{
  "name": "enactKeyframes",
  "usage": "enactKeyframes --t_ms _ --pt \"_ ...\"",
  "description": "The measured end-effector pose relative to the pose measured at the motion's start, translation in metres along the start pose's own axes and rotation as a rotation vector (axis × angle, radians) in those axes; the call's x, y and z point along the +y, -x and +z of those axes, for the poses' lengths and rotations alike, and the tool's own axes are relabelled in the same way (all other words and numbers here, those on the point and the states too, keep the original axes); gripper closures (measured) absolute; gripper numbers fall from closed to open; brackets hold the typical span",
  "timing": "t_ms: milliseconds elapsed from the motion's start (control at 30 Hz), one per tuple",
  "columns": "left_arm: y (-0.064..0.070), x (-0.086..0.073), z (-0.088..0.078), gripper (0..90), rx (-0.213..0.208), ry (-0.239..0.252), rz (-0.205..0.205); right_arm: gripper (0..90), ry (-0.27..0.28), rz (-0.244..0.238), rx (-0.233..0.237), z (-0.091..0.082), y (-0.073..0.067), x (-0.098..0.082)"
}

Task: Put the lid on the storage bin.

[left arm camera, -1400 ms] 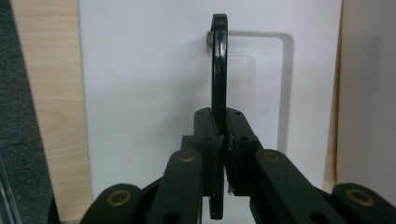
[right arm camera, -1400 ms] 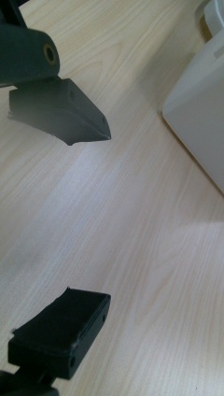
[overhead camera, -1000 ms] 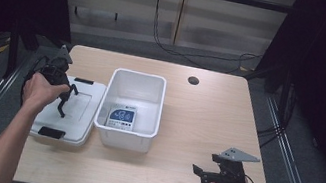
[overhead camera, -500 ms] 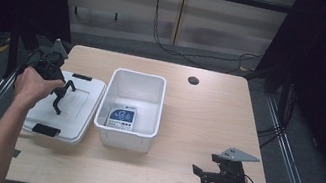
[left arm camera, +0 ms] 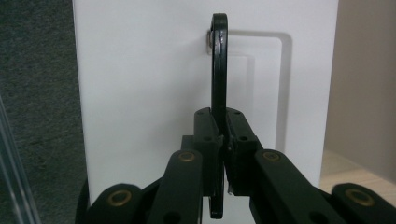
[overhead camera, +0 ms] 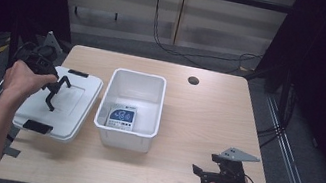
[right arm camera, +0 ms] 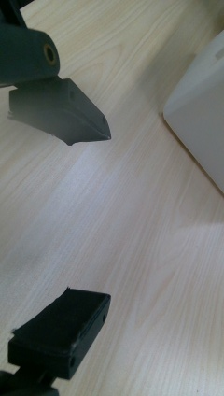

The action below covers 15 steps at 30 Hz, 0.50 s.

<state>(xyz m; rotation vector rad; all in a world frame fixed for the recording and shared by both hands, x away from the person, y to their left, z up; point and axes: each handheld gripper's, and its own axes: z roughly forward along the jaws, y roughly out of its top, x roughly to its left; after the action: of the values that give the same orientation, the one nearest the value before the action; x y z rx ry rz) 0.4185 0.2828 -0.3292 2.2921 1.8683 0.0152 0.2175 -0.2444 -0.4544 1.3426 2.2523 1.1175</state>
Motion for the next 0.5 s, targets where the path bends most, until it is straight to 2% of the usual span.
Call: enactKeyframes --t_ms 167,300,500 --pt "0.0 -0.001 -0.009 85.1 0.002 0.01 0.008 17.0 0.001 0.0 0.001 0.0 0.0 0.0" --pt "0.0 0.0 -0.017 85.1 -0.007 0.018 -0.001 17.0 0.001 0.0 0.001 0.0 0.0 0.0" --pt "0.005 0.002 -0.03 85.1 0.007 0.024 0.012 17.0 0.003 0.003 0.0 0.0 0.0 0.0"
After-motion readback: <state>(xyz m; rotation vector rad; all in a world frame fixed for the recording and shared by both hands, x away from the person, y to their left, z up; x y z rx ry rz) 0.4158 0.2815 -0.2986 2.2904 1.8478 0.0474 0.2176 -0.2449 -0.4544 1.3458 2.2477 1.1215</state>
